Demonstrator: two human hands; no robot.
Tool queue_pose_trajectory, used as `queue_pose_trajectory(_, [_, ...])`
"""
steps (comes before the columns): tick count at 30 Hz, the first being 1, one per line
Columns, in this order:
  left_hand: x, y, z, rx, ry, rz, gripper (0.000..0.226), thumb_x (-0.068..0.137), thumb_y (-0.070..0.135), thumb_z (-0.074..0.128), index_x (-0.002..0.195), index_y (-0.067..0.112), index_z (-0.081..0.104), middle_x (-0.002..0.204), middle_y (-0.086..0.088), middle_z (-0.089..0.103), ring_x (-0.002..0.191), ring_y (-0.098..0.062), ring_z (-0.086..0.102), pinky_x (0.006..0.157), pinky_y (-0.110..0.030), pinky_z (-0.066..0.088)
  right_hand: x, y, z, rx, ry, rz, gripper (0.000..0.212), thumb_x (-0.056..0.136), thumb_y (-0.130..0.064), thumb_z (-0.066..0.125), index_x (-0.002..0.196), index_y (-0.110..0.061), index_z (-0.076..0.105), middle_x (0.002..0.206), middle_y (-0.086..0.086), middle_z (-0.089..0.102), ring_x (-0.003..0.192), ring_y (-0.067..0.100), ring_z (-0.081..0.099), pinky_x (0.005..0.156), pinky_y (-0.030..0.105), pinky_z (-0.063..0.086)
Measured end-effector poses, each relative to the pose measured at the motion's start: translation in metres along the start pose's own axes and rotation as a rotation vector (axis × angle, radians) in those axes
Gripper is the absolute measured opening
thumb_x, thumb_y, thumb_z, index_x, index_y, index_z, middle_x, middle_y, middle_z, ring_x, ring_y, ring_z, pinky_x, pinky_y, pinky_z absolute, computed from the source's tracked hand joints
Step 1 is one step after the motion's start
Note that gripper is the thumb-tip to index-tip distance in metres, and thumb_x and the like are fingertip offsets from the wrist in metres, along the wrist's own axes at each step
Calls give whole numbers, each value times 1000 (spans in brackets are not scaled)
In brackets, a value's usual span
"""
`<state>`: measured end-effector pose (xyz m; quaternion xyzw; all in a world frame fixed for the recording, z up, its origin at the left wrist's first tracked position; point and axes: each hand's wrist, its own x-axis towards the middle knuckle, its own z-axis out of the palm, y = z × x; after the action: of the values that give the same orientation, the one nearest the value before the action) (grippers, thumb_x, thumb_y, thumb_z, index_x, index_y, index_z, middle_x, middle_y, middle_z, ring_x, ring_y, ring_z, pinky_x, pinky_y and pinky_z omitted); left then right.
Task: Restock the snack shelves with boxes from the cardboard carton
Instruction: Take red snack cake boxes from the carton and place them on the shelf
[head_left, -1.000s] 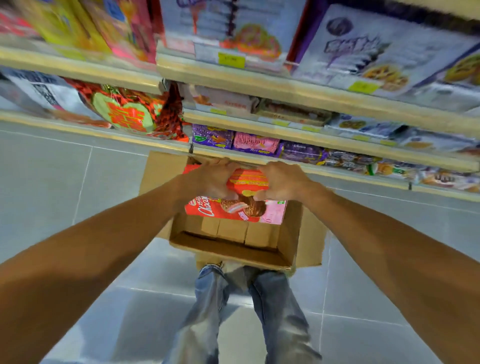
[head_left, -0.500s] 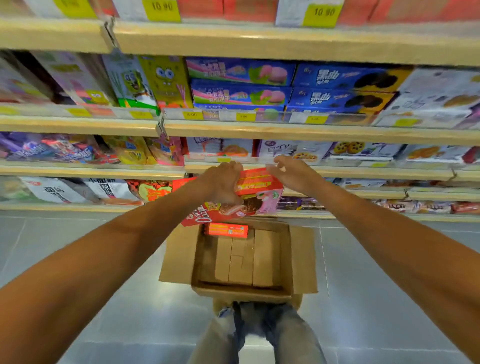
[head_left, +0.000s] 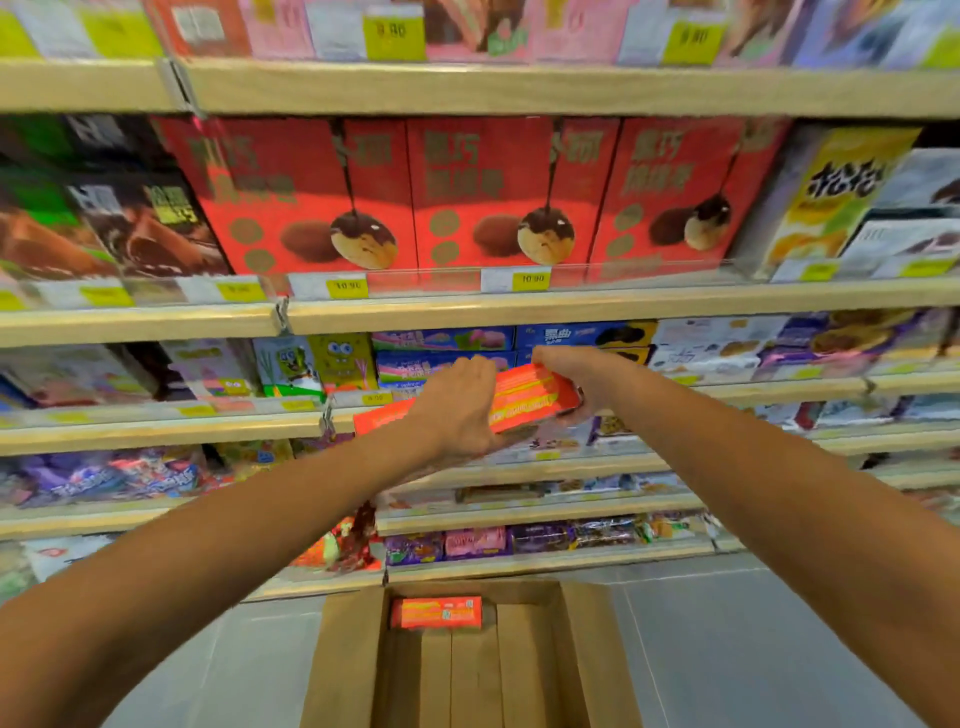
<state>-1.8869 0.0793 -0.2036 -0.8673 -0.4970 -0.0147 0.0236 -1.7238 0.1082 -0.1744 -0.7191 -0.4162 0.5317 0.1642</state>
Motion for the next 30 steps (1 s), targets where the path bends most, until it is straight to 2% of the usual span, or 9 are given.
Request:
queue_pose_trajectory(4, [11,-17,-47,-40,-108,41,63,81,63,54,114,10,46,116,-11,54,108,-30,52,85,-40,42,-16,-32,-7,-94,23,-105,19,88,-31,50,76,-16,48,77,7,54,68,21,53,81,41,52])
queue_pose_trajectory(7, [14,-38,-78,-146,-50,-7,47,92,43,49,124,9,49,127,-15,54,118,-32,51,93,-39,44,-27,-48,-4,-210,91,-310,11,83,-23,62,84,-16,53,71,5,53,51,13,55,46,21,49])
queue_pose_trajectory(9, [18,-52,-92,-192,-16,-42,49,94,33,48,135,8,40,137,-16,46,127,-31,45,101,-40,40,-35,-54,-8,-177,119,-400,32,78,-12,69,104,-18,53,67,3,52,37,6,52,33,11,37])
queue_pose_trajectory(11, [19,-60,-105,-208,-15,-46,59,93,28,50,143,7,29,145,-16,36,135,-31,36,109,-42,33,-49,-63,-15,-89,49,-467,55,74,-1,72,119,-18,44,76,4,57,49,5,58,40,14,41])
queue_pose_trajectory(14, [22,-55,-130,-314,-32,-3,75,90,35,59,148,10,19,151,-11,26,140,-25,26,114,-34,27,-62,-81,-23,-85,-23,-589,69,71,-2,75,128,-21,41,111,-2,53,99,15,54,73,28,47])
queue_pose_trajectory(19, [25,-37,-175,-658,-90,34,56,87,34,64,134,14,42,123,4,53,106,-10,53,82,-18,45,-90,-109,-42,94,-158,-713,77,62,4,70,127,-25,41,109,6,48,95,24,53,77,35,44])
queue_pose_trajectory(23, [37,-28,-193,-813,69,19,33,90,31,60,118,14,50,106,1,60,95,-11,59,84,-22,48,-99,-125,-62,274,-192,-748,68,55,-3,70,118,-16,48,98,7,56,81,21,56,68,30,42])
queue_pose_trajectory(27, [52,-16,-209,-1045,258,38,27,89,32,58,110,16,57,107,-7,65,93,-15,63,91,-30,49,-106,-136,-93,90,107,-871,55,66,-41,78,113,-20,56,116,9,63,104,21,60,84,32,45])
queue_pose_trajectory(30, [72,-13,-220,-1251,429,-81,25,91,33,58,110,18,55,109,-6,64,99,-20,62,100,-41,45,-117,-134,-119,-173,392,-1036,52,87,-33,65,130,-8,49,127,9,56,109,15,54,85,23,40])
